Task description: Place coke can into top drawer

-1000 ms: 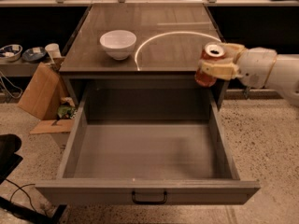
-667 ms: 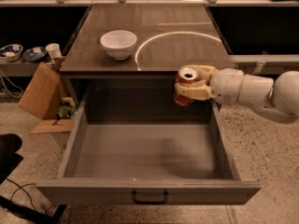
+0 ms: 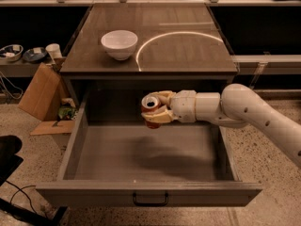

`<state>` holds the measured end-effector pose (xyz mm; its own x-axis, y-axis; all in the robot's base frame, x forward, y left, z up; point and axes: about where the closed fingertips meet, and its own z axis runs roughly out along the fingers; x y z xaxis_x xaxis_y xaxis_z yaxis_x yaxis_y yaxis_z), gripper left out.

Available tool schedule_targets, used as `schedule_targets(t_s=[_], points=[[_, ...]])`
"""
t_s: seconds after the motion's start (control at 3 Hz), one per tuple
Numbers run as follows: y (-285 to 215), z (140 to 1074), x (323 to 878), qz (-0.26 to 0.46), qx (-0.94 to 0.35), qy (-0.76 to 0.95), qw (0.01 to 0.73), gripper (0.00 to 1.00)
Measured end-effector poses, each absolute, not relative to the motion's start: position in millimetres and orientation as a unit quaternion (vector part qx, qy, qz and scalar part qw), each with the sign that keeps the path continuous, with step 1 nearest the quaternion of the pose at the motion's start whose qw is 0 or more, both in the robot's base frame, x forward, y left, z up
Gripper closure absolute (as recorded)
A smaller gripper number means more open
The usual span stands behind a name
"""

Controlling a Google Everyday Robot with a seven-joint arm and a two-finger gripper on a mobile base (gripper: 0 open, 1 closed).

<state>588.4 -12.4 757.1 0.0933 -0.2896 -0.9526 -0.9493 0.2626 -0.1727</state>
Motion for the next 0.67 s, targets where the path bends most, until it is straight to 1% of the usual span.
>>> schedule_targets(t_s=[0.67], points=[[-5.8, 744.7, 578.4, 0.321, -0.522, 0.6, 0.514, 1.0]])
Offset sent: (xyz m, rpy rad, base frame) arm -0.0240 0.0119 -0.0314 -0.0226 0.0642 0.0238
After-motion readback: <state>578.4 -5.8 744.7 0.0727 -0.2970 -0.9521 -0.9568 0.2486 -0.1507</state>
